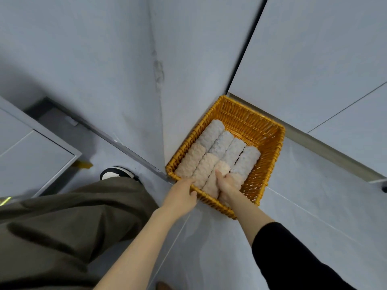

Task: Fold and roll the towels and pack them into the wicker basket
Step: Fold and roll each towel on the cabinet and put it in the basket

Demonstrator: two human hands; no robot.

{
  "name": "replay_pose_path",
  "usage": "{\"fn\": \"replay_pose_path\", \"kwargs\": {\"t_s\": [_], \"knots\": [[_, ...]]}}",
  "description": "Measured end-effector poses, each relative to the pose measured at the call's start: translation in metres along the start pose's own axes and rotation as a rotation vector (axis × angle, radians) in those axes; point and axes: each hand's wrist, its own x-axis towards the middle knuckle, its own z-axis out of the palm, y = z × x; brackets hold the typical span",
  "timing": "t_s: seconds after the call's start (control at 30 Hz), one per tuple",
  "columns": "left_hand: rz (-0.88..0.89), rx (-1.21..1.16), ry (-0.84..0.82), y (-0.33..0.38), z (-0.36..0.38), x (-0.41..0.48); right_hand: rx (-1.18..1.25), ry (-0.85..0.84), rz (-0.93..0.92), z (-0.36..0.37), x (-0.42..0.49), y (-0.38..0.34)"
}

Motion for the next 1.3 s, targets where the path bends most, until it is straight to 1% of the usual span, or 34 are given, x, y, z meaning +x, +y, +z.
{"fn": "replay_pose_path", "kwargs": {"t_s": [0.07,0.13,0.23,0.27,0.3,0.37,0.4,0.47,0.53,0.63,0.77,0.83,0.9,1.0,1.1,1.3], "knots": [[-0.007,-0.003,-0.001,-0.001,0.0,0.0,-0.292,0.107,-0.08,0.003,-0.005,0.0],[-0.005,-0.001,0.0,0.0,-0.001,0.0,-0.402,0.162,-0.172,0.005,-0.008,0.001],[0.003,-0.006,0.01,0.001,-0.003,0.0,-0.536,0.231,-0.453,-0.002,-0.012,0.01],[0.004,-0.01,0.014,0.001,-0.003,0.0,-0.642,0.214,-0.553,-0.007,-0.011,0.013],[0.003,-0.012,0.014,0.001,-0.004,0.001,-0.759,0.173,-0.616,-0.012,-0.011,0.014],[0.001,-0.014,0.014,0.001,-0.003,0.001,-0.922,0.07,-0.676,-0.02,-0.008,0.017],[0.001,-0.014,0.015,0.001,-0.003,0.001,-0.95,0.002,-0.676,-0.024,-0.007,0.019],[-0.001,-0.012,0.01,0.002,-0.002,0.001,-0.94,-0.107,-0.651,-0.026,-0.006,0.021],[-0.006,-0.014,0.003,0.004,-0.002,0.001,-0.951,-0.144,-0.626,-0.025,-0.004,0.021],[0.002,-0.011,-0.003,0.006,-0.004,0.0,-1.008,-0.136,-0.598,-0.018,-0.001,0.016],[0.019,-0.019,0.03,0.012,-0.009,-0.001,-1.064,-0.146,-0.53,-0.009,-0.001,0.008],[0.019,-0.033,0.042,0.015,-0.013,-0.002,-1.08,-0.111,-0.513,-0.01,-0.005,0.001],[0.028,-0.056,0.049,0.02,-0.017,-0.006,-1.016,-0.045,-0.583,-0.016,-0.011,-0.01],[0.052,-0.088,0.093,0.029,-0.028,-0.011,-0.814,0.007,-0.668,-0.03,-0.032,-0.027],[0.062,-0.13,0.143,0.039,-0.041,-0.018,-0.679,-0.01,-0.758,-0.045,-0.063,-0.046],[0.084,-0.247,0.268,0.059,-0.073,-0.042,-0.496,-0.113,-0.95,-0.066,-0.148,-0.078]]}}
